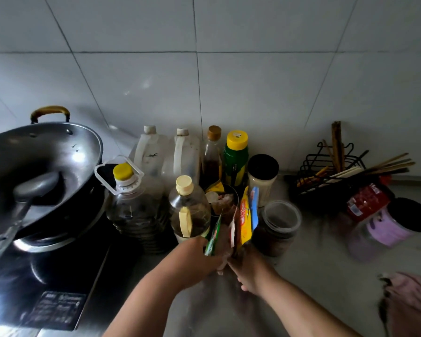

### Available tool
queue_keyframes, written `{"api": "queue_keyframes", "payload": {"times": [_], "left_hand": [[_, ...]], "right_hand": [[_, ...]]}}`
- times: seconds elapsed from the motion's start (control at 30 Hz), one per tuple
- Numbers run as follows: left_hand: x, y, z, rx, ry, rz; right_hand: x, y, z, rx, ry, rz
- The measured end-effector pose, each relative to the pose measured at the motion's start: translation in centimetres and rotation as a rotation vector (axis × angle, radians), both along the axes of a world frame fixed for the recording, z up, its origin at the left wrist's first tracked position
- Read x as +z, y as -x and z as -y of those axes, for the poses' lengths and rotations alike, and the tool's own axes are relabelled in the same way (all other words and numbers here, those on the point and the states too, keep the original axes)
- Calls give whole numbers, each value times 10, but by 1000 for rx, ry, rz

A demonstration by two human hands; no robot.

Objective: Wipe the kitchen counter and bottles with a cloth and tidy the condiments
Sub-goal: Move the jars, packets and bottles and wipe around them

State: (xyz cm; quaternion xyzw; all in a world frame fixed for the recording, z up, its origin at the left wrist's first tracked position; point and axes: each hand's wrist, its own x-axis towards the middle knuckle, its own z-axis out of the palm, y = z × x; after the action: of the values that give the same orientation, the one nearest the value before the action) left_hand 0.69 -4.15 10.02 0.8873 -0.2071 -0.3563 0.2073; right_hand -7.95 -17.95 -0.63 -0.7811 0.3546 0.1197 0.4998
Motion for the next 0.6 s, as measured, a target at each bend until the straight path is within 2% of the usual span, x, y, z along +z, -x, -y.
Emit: {"api": "queue_keyframes", "payload": {"times": [0.1, 0.2, 0.37, 0.47, 0.6], "left_hand": [[3, 1, 2, -12, 0, 51], [7, 5, 3, -72, 14, 114], [18, 18, 8, -136, 60, 190], [19, 21, 13, -151, 67, 232], [18, 25, 22, -104, 84, 238]], "right_hand": [[14, 3, 3, -76, 132, -4], [23, 5, 4, -174, 160, 89], [38, 13, 0, -124, 233, 181], [39, 15, 3, -133, 211, 212], [47, 18, 10, -68, 226, 214]]}}
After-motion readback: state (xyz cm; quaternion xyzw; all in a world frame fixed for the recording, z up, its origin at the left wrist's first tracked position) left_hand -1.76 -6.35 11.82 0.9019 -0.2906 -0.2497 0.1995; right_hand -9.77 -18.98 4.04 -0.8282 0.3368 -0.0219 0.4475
